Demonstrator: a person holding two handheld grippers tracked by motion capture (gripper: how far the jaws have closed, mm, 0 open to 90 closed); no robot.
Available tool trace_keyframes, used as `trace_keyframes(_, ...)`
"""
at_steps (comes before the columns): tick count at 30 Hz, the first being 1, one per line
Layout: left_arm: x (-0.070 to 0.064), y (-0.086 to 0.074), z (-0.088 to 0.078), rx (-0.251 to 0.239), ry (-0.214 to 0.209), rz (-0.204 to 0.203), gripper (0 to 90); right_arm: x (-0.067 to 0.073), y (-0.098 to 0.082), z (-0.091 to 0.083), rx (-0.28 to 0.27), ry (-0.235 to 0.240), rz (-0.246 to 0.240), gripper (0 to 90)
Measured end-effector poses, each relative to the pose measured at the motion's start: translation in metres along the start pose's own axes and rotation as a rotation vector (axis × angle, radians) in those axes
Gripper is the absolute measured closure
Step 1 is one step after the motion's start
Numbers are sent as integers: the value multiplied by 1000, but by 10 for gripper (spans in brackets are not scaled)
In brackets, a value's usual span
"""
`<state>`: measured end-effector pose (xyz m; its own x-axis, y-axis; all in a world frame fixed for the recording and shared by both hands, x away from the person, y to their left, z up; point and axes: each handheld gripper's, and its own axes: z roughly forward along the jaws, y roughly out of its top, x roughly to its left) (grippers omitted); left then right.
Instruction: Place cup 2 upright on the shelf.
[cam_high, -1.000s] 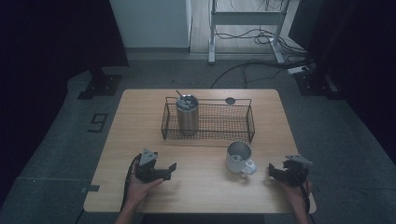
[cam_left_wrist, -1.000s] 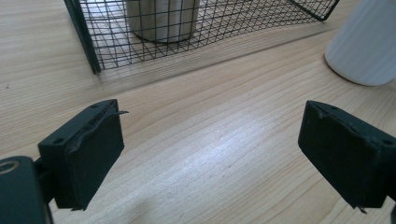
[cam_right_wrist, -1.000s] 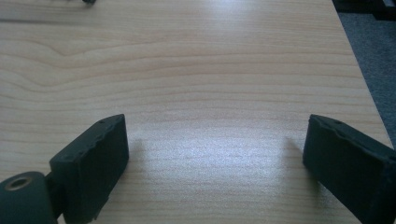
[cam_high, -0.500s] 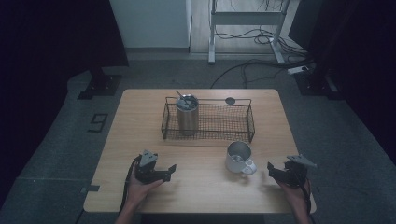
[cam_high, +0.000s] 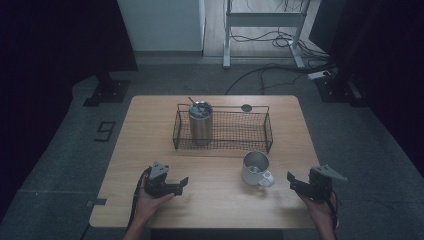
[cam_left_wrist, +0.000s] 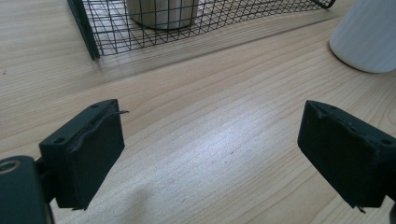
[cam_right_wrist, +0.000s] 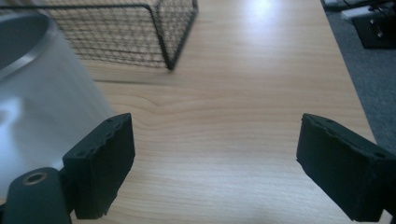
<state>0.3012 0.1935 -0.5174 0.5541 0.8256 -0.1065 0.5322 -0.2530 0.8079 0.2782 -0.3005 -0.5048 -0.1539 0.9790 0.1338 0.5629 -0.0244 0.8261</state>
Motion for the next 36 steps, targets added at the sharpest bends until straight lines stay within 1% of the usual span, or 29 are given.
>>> trace_keyframes(3, 1, 0, 0, 2, -4, -8, 71, 7, 3, -4, -16, 21, -12, 115)
trace_keyframes(4, 1, 0, 0, 2, -4, -8, 72, 7, 3, -4, -16, 21, -12, 115)
trace_keyframes(6, 2, 0, -1, -2, -5, -14, 72, 13, 6, -8, -29, 49, -14, 115)
trace_keyframes(12, 2, -1, 1, 4, -3, -14, 72, 24, 10, -13, -42, 74, -40, 117)
trace_keyframes(13, 2, -1, 1, 4, -3, -14, 72, 24, 10, -13, -42, 74, -40, 117)
trace_keyframes(14, 2, -1, 1, 6, -2, -13, 72, 28, 11, -13, -48, 83, -49, 117)
trace_keyframes(16, 1, -1, 2, 10, -2, -11, 72, 30, 12, -13, -48, 87, -50, 117)
trace_keyframes(18, 0, -1, 3, 15, -3, -7, 72, 37, 12, -12, -46, 109, -65, 117)
trace_keyframes(20, -1, -1, 3, 17, -5, -7, 72, 38, 12, -12, -45, 113, -67, 116)
trace_keyframes(21, -1, -1, 3, 18, -4, -7, 72, 42, 12, -12, -42, 123, -76, 116)
trace_keyframes(24, 0, -1, 3, 19, -5, -9, 72, 44, 13, -12, -44, 135, -79, 116)
trace_keyframes(25, 0, -2, 3, 19, -5, -9, 72, 46, 13, -12, -46, 149, -72, 116)
trace_keyframes(26, 0, -2, 3, 22, -5, -9, 72, 48, 14, -12, -46, 163, -78, 116)
trace_keyframes(30, -1, -3, 4, 23, -7, -8, 72, 53, 14, -11, -42, 176, -90, 113)
trace_keyframes(31, -1, -3, 4, 27, -7, -7, 72, 56, 14, -10, -37, 186, -97, 113)
trace_keyframes(32, -1, -3, 4, 28, -7, -7, 72, 56, 14, -10, -37, 186, -97, 113)
trace_keyframes(36, -1, -3, 4, 28, -4, -9, 72, 63, 15, -9, -37, 210, -111, 110)
